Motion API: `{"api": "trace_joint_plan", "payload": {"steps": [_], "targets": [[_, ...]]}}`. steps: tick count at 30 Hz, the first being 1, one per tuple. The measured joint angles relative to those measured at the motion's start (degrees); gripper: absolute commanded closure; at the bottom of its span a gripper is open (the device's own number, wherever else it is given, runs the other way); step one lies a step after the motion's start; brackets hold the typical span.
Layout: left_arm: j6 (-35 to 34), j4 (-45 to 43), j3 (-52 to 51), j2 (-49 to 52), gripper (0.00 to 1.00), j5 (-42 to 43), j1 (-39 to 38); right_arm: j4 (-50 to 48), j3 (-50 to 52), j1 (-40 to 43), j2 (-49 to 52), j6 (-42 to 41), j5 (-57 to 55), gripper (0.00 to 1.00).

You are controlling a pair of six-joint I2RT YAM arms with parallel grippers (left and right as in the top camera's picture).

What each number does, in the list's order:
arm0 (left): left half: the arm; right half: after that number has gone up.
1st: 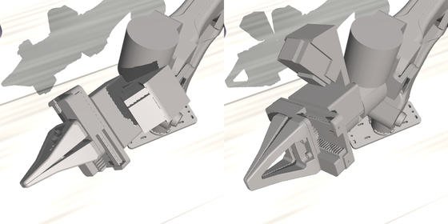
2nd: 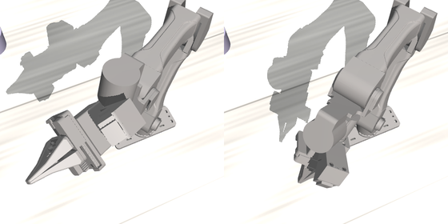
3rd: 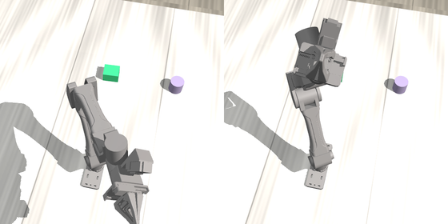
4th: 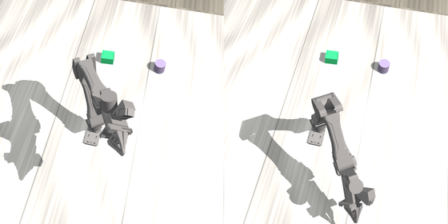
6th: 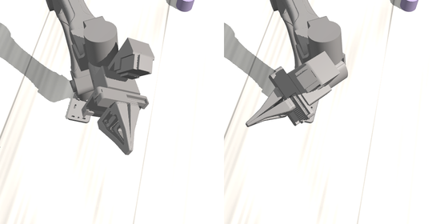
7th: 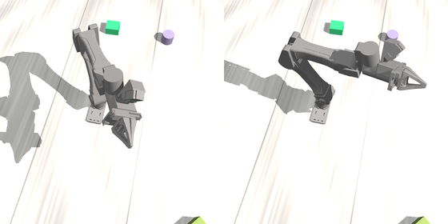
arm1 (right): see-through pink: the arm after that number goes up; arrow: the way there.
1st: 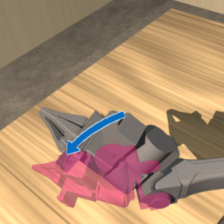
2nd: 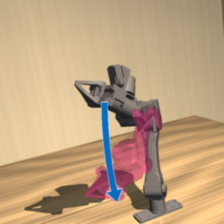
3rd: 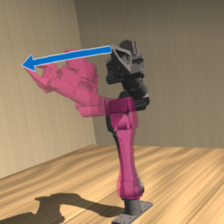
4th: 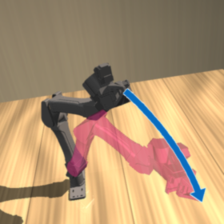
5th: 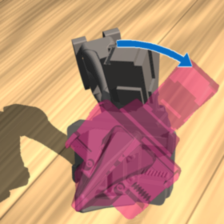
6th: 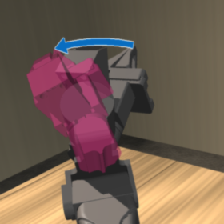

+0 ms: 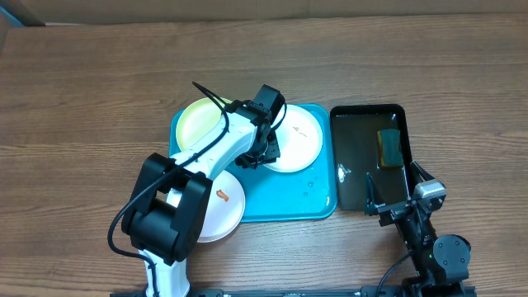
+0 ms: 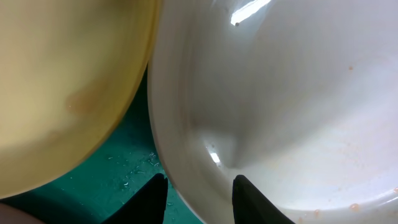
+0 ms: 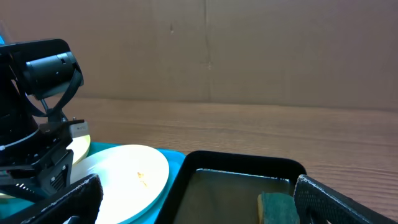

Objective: Clean dirty plates on tray and stack at the side
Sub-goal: 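Reach the left gripper to the rim of the upper-right white plate, then lower the right gripper into the black basin onto the sponge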

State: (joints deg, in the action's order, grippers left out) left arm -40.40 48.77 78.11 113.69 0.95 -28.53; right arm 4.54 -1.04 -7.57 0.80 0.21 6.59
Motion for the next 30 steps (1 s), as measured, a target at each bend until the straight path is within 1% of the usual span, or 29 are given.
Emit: {"api": "trace_joint_plan", "payload": {"steps": [3,6,9,11,14,16,17,20,23,24,25,27,28,30], "targets": [[0.04,0.55,0.00,0.00,0.62,-0.20,-0.02,-0.02,0.00,0.00,0.00,0.02,0.00,0.00],[0.07,0.44,0.00,0.00,0.63,-0.39,-0.39,-0.02,-0.02,0.00,0.00,-0.20,0.81,0.00],[0.04,-0.04,0.00,0.00,0.64,-0.37,-0.76,5.35,-1.03,-0.02,0.15,-0.87,1.31,0.00],[0.04,-0.04,0.00,0.00,0.68,-0.39,-0.85,10.23,-4.28,0.00,0.98,-1.33,1.16,0.00],[0.26,0.09,0.00,0.00,0.73,-0.50,-0.85,16.70,-14.03,0.00,5.09,-1.70,0.31,0.00],[0.42,0.48,0.00,0.00,0.78,-0.59,-0.85,21.94,-23.19,0.04,10.05,-1.86,-0.09,0.00],[0.48,0.57,0.00,0.00,0.82,-0.66,-0.85,25.20,-28.24,0.04,13.18,-1.92,-0.20,0.00],[1.36,0.92,0.00,0.00,0.92,-0.87,-0.85,36.13,-42.84,0.04,24.70,-1.90,-0.46,0.00],[1.86,2.05,0.02,0.00,0.94,-1.01,-0.85,48.28,-54.99,0.04,37.46,-2.03,-0.66,0.00],[2.16,2.86,0.04,0.00,0.92,-0.98,-0.85,52.52,-59.49,0.04,42.64,-2.08,-0.57,0.00],[2.75,3.30,0.04,0.00,0.89,-0.94,-0.85,55.25,-62.60,0.04,46.23,-2.10,-0.39,0.00],[3.93,3.85,0.04,0.00,0.78,-1.03,-0.87,60.48,-69.33,0.04,54.31,-2.12,0.07,0.00],[4.66,4.13,0.02,0.00,0.75,-1.03,-0.92,62.71,-72.22,0.04,57.88,-2.10,0.22,0.02],[5.11,4.44,0.02,0.00,0.73,-1.05,-0.90,65.31,-76.30,0.04,63.95,-2.08,0.50,0.09]]}}
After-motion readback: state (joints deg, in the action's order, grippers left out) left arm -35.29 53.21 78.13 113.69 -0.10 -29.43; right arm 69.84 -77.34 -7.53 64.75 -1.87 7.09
